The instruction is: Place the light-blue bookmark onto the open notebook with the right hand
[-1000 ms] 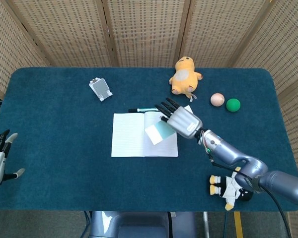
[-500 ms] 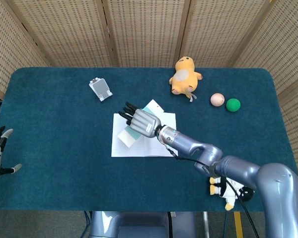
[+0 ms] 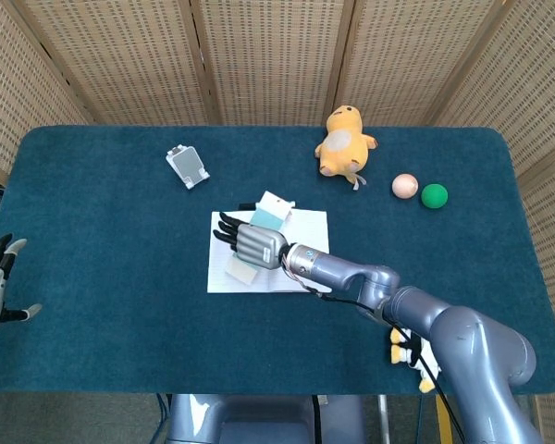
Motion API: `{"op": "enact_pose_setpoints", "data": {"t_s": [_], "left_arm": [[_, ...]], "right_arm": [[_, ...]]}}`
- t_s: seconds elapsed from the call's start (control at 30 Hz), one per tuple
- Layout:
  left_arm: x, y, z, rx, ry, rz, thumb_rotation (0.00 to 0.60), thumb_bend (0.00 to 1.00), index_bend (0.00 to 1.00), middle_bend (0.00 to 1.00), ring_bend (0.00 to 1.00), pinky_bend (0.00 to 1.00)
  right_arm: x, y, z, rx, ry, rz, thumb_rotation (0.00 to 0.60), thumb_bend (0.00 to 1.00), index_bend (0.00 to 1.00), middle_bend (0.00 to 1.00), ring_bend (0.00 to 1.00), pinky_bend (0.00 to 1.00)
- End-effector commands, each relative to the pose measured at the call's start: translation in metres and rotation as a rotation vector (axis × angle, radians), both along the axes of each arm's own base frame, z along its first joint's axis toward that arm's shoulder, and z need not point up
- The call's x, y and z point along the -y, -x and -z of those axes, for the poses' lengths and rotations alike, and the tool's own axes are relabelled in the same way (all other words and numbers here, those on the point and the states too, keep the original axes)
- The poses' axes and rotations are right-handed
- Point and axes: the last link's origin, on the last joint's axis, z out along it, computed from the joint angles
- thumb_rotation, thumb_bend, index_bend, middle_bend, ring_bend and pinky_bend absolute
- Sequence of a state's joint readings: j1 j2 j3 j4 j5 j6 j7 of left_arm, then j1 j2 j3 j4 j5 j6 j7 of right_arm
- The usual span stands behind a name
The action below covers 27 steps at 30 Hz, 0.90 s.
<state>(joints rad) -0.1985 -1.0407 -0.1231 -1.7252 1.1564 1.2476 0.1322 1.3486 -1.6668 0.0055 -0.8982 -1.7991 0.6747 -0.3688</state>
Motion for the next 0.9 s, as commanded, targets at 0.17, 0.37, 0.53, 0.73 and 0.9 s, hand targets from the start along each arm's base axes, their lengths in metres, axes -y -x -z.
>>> {"op": "enact_pose_setpoints", "data": {"t_s": [0.17, 0.37, 0.53, 0.73, 0.9], "left_arm": [[0.0, 0.001, -0.001, 0.006, -0.004, -0.006, 0.6, 0.0, 0.0, 0.0, 0.0, 0.0], [-0.001, 0.001, 0.0, 0.006, -0.002, -0.009, 0.6, 0.0, 0.0, 0.0, 0.0, 0.0], [0.0, 0.0, 0.0, 0.007, 0.0, -0.008, 0.6, 0.0, 0.0, 0.0, 0.0, 0.0], [0.0, 0.001, -0.001, 0.01, -0.005, -0.01, 0.6, 0.0, 0.0, 0.0, 0.0, 0.0], [0.0, 0.001, -0.001, 0.01, -0.003, -0.011, 0.6, 0.0, 0.0, 0.0, 0.0, 0.0]], "right_arm": [[-0.004, 0.007, 0.002, -0.095, 0.0, -0.133, 0.6, 0.4, 0.59, 0.0, 0.0, 0.02], [-0.009, 0.007, 0.001, -0.138, -0.01, -0.205, 0.6, 0.4, 0.59, 0.0, 0.0, 0.02], [-0.009, 0.008, 0.005, -0.168, 0.003, -0.239, 0.6, 0.4, 0.59, 0.0, 0.0, 0.02], [-0.007, 0.012, 0.006, -0.175, 0.028, -0.281, 0.6, 0.4, 0.53, 0.0, 0.0, 0.02], [-0.008, 0.014, 0.004, -0.162, 0.032, -0.315, 0.6, 0.24, 0.17, 0.0, 0.0, 0.02]]}}
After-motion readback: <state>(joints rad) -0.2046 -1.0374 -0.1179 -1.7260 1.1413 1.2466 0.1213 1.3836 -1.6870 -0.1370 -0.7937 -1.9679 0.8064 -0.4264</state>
